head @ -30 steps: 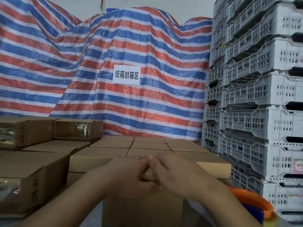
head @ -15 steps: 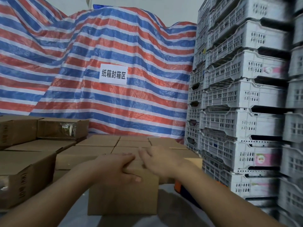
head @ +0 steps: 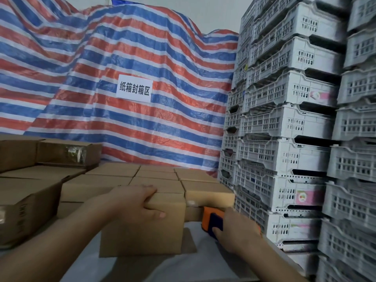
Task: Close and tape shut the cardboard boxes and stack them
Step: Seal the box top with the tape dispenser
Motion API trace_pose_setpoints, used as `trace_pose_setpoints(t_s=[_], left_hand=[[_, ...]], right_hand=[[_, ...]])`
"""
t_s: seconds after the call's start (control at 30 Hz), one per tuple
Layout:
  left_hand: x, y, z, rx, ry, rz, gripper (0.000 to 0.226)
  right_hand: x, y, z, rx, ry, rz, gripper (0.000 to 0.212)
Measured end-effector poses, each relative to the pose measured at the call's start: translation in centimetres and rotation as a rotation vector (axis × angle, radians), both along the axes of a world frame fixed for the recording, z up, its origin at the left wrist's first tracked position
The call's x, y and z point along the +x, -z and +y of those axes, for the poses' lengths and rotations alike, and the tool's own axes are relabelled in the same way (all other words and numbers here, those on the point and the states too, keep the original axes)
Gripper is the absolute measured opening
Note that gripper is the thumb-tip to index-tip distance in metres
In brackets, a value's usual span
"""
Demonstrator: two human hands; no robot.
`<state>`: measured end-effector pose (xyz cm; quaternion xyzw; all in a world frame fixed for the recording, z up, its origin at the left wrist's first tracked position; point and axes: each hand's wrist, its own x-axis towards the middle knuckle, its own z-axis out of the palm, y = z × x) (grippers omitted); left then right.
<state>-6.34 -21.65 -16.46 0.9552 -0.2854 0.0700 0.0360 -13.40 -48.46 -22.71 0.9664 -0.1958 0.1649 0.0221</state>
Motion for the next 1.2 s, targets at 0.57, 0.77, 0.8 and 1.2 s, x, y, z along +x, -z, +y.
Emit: trace_pose_setpoints(t_s=[0.57, 0.77, 0.8, 1.2], left_hand=[[-1.1, -1.2, 1.4, -0.272, 0.137, 0.196, 0.052], [-0.3, -2.2, 2.9, -0.754, 0.072, 0.367, 0.025], [-0.1, -2.3, 2.6, -0.877, 0.058, 0.384, 0.023], [1.2, -2.9, 2.2, -1.572, -0.063, 0.716, 0.082]], right_hand=[[1.6, -2.3, -2.0, 0.184, 0.047, -0.428, 0.086], [4.6, -12.4, 2.0, 1.16, -0.468, -0.537, 0.07], [5.5, -13.3, 3.2, 1.255, -0.528, -0.492, 0.061], [8.5, -14.0, 8.8, 1.009, -0.669, -0.187, 0.046]])
